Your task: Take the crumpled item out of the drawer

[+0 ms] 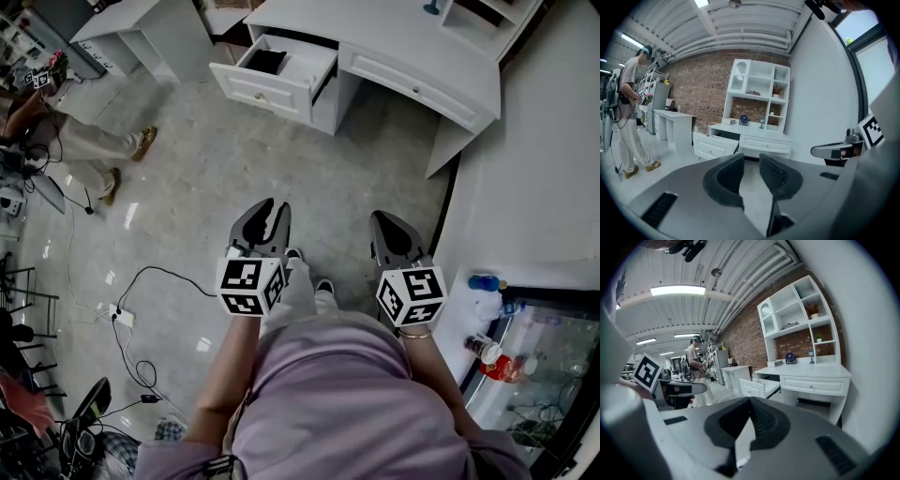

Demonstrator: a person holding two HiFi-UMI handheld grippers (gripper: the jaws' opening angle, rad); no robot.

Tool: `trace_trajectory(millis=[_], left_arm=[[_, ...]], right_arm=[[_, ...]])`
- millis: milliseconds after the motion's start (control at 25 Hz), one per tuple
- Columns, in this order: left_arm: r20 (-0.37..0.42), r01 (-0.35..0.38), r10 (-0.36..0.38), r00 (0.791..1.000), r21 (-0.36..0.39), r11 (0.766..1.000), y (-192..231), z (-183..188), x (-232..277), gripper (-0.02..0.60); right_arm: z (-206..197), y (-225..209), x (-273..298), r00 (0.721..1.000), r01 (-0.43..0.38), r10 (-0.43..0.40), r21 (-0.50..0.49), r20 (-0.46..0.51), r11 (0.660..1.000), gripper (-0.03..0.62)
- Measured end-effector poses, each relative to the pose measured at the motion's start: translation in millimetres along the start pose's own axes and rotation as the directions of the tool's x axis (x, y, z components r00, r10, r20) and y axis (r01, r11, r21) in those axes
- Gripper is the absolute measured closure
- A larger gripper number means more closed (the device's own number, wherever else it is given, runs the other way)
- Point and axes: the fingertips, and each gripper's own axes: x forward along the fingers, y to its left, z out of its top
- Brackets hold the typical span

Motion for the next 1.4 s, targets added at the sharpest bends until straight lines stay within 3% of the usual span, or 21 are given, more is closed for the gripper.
trace_trajectory(millis=[320,880,1400], left_arm=[[-0.002,0.006,-0.006,1.0,0.009,1.0,26,14,31,0.431],[0.019,0.047,-0.048,0.999,0.017,0.999,110,72,149,0.422],[-0.002,0.077,-0.077,0.997,0.015,0.997,177,104,227,0.419]], right_arm=[[-1,-15,30,0.999,0.033,-0.032,0.022,-0.034,0.999,0.591],[56,-33,168,0.998,0.045,-0.044,0.015,-0.043,0.999,0.591],[92,-37,269,0.997,0.057,-0.056,0.031,-0.054,0.998,0.591]])
